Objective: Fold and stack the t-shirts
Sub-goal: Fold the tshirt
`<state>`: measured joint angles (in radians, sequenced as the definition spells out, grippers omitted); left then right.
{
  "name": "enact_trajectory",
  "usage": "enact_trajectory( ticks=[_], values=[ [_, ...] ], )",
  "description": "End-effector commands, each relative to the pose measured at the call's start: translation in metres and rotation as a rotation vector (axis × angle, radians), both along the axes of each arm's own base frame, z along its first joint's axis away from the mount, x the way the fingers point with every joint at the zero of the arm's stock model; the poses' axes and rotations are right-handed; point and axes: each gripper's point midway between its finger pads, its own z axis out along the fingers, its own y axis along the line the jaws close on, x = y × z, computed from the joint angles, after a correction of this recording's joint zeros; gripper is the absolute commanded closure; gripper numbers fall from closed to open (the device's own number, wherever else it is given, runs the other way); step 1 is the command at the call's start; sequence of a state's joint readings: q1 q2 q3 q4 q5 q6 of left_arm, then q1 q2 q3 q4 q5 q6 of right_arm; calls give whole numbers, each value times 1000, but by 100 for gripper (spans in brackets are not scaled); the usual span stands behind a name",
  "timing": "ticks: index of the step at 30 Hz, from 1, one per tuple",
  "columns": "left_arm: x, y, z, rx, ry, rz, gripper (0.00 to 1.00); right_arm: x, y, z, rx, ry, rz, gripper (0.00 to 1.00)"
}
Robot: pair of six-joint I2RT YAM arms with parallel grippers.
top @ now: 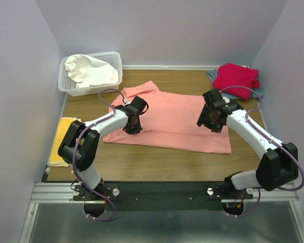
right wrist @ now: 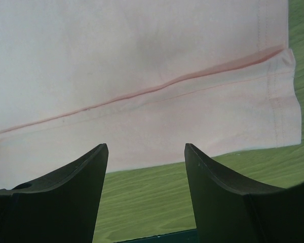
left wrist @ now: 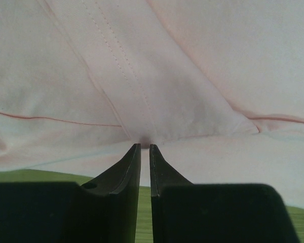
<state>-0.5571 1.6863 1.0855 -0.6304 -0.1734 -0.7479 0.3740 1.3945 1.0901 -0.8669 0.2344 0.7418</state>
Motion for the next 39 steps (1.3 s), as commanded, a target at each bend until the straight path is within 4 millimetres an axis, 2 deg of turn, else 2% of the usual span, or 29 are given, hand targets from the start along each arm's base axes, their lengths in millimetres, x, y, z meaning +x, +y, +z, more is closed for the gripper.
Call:
enact_trajectory(
  ticks=[1, 9, 14, 16, 21, 25, 26, 28, 29, 34, 36, 39],
  values=[
    [-7, 4, 6, 23, -11, 14, 79, -9, -3, -1, -8, 10, -9, 30],
    [-13, 7, -3, 58, 8, 18, 73, -10, -2, -3, -12, 19, 1, 30],
    [-7, 10, -6, 93, -3, 10, 56, -10, -2, -5, -17, 28, 12, 29],
    [-2, 9, -5, 98, -18, 9, 53, -10, -2, -6, -17, 31, 10, 29],
    [1, 3, -15, 89, 0, -8, 53, -9, -3, -7, -24, 32, 8, 29],
    [6, -1, -12, 80, -9, -9, 60, -9, -3, -8, -25, 36, 8, 29],
    [6, -1, -10, 79, -11, -10, 68, -9, -3, -8, -25, 37, 7, 29],
    [9, -2, -4, 80, -17, -9, 73, -8, -2, -8, -24, 38, 7, 29],
    [9, -2, -1, 80, -23, -7, 79, -9, -3, -9, -24, 41, 4, 29],
    [16, -2, 14, 88, -44, -4, 86, -9, -4, -10, -30, 43, -5, 29],
    [19, -3, 16, 89, -49, -7, 95, -9, -4, -11, -31, 44, -7, 29],
    [21, -5, 15, 91, -44, -7, 100, -9, -4, -10, -32, 42, -6, 29]
  ],
)
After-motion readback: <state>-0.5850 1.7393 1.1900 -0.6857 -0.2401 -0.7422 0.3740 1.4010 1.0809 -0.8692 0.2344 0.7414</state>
